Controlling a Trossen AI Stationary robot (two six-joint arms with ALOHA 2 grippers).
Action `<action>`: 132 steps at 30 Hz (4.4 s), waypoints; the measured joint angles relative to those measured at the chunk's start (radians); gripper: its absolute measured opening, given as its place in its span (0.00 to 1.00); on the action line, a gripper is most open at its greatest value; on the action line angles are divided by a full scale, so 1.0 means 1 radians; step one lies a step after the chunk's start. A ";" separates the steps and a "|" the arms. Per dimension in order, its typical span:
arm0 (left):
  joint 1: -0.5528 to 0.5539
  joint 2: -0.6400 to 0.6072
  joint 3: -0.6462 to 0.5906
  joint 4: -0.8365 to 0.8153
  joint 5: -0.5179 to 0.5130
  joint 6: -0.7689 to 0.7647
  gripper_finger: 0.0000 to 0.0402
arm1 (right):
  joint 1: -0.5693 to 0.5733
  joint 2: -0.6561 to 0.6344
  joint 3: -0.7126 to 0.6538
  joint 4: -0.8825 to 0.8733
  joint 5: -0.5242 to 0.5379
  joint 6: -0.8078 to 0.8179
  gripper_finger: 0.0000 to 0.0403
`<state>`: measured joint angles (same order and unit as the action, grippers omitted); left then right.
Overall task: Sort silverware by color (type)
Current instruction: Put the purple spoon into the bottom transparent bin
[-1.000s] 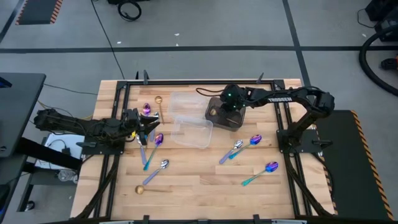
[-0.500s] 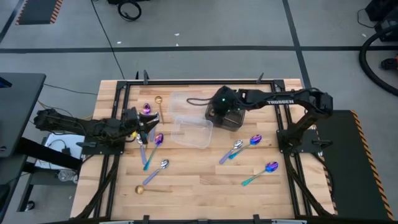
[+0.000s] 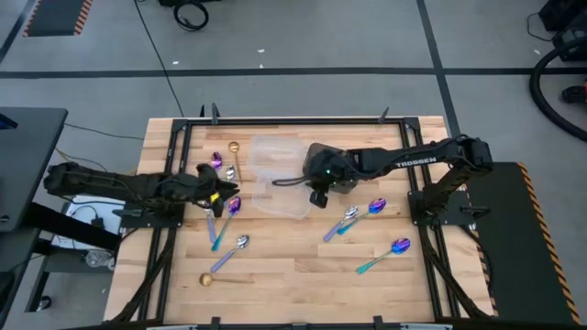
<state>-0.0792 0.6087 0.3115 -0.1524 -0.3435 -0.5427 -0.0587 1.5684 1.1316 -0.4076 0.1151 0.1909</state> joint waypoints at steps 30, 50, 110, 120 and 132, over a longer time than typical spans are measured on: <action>-0.003 0.239 0.260 -0.311 0.078 -0.048 0.42 | 0.219 -0.002 -0.120 -0.104 0.017 -0.016 0.27; -0.002 0.242 0.261 -0.309 0.077 -0.047 0.42 | 0.248 0.018 -0.133 -0.169 -0.012 0.040 0.61; -0.003 0.242 0.261 -0.310 0.077 0.017 0.42 | 0.200 0.350 0.059 -0.478 -0.110 -0.493 0.16; -0.002 0.242 0.261 -0.306 0.077 0.031 0.42 | 0.204 0.349 0.060 -0.477 -0.111 -0.447 0.12; -0.002 0.242 0.261 -0.305 0.076 0.031 0.42 | 0.201 0.297 0.076 -0.457 -0.161 -0.422 0.12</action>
<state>-0.0814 0.8509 0.5724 -0.4572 -0.2672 -0.5114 0.1424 1.8656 1.2072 -0.8641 -0.0456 -0.2314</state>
